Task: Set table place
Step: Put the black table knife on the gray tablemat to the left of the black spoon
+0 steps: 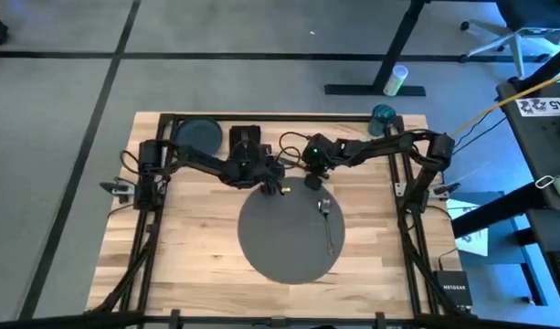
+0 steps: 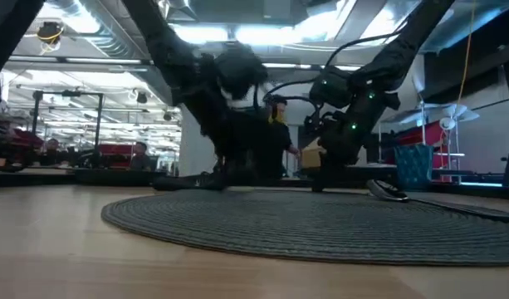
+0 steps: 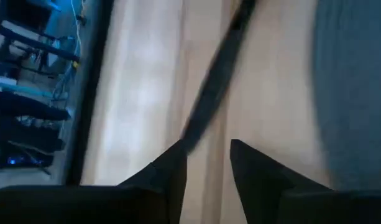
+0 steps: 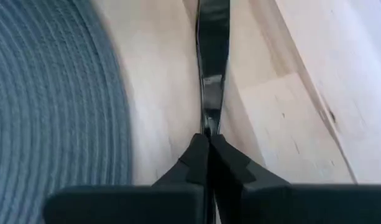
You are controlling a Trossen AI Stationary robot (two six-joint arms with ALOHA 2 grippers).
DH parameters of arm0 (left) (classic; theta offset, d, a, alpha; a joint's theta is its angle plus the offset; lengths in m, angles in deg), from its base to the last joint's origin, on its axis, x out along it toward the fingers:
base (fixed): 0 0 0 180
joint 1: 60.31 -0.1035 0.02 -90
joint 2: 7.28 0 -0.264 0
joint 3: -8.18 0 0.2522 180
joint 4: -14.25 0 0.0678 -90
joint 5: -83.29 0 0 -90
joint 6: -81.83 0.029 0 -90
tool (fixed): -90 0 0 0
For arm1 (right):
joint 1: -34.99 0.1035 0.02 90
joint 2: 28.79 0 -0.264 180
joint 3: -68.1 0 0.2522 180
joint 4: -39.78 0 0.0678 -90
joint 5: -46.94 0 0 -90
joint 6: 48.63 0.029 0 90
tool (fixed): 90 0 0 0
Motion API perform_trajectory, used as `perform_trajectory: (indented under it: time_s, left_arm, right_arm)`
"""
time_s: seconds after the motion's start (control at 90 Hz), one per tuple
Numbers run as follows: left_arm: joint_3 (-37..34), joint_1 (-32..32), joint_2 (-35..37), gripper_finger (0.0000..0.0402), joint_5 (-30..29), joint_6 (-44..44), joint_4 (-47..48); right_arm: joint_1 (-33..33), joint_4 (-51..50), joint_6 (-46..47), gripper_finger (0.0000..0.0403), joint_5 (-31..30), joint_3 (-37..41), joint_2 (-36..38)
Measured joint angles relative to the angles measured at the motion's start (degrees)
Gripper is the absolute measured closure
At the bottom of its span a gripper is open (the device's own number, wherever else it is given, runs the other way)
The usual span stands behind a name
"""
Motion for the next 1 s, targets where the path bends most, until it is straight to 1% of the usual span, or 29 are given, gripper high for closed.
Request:
perform_trajectory:
  time_s: [0.122, 0.3, 0.478, 0.611, 0.711, 0.856, 0.911, 1.0]
  left_arm:
    - [0.07, 1.8, 3.78, 0.0339, -0.14, -2.24, 0.55]
    - [0.13, 3.17, 8.55, 0.0393, -0.17, -7.57, 4.68]
    - [0.12, 3.28, 11.29, 0.0401, -0.13, -12.82, 11.55]
    - [0.11, 3.28, 11.49, 0.0401, 0.86, -15.12, 15.54]
    - [-0.7, 3.1, 11.5, 0.0402, 3.51, -17.1, 15.98]
    - [-1.17, 2.95, 11.45, 0.0402, 3.96, -18.61, 18.26]
    - [-1.16, 2.95, 11.32, 0.0401, 3.96, -18.63, 18.66]
    - [-1.17, 2.91, 11.2, 0.0401, 3.97, -18.62, 19.35]
  right_arm:
    - [0.01, -0.93, -0.14, 0.04, 0.07, -0.08, 1.36]
    - [0.54, -1.64, -0.17, 0.0401, 0.21, -0.09, 1.54]
    - [0.59, -2.41, -0.86, 0.0402, 0.76, -0.14, 1.65]
    - [0.59, -2.6, -2.93, 0.0397, 1.61, -0.18, 1.65]
    - [0.59, -2.63, -5.04, 0.0376, 3.9, -0.21, 1.73]
    - [0.59, -2.79, -7.65, 0.0326, 5.05, -0.23, 1.76]
    - [0.49, -3.67, -8.49, 0.0305, 4.14, -0.25, 1.76]
    - [0.42, -5.64, -9.06, 0.0277, 0.61, -0.25, 1.78]
